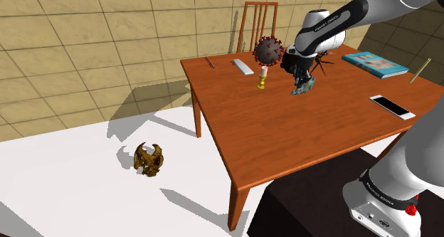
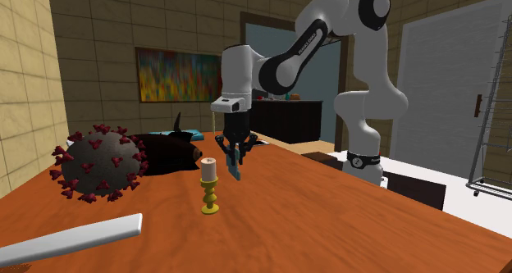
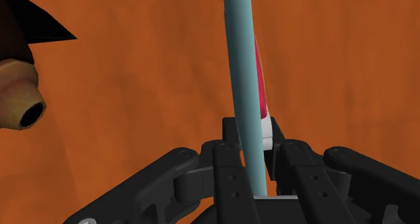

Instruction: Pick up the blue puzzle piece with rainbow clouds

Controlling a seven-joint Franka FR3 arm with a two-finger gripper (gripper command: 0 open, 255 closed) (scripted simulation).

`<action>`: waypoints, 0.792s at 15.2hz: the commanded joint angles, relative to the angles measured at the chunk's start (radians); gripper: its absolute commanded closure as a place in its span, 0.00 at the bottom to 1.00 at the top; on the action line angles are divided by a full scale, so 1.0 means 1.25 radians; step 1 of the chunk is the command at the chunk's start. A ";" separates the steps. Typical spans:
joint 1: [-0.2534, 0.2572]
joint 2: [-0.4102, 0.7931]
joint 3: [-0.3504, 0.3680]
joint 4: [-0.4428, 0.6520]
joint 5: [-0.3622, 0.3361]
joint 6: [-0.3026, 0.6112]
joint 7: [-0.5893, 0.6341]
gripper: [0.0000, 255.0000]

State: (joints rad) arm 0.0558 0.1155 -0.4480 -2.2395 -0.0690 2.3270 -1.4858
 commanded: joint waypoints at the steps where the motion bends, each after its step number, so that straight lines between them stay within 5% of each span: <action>1: 0.000 0.000 0.000 0.000 0.000 0.000 0.000 1.00; 12: 0.007 -0.076 -0.002 0.046 -0.034 -0.116 0.017 1.00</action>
State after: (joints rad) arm 0.0621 0.0289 -0.4518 -2.1878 -0.1080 2.1960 -1.4696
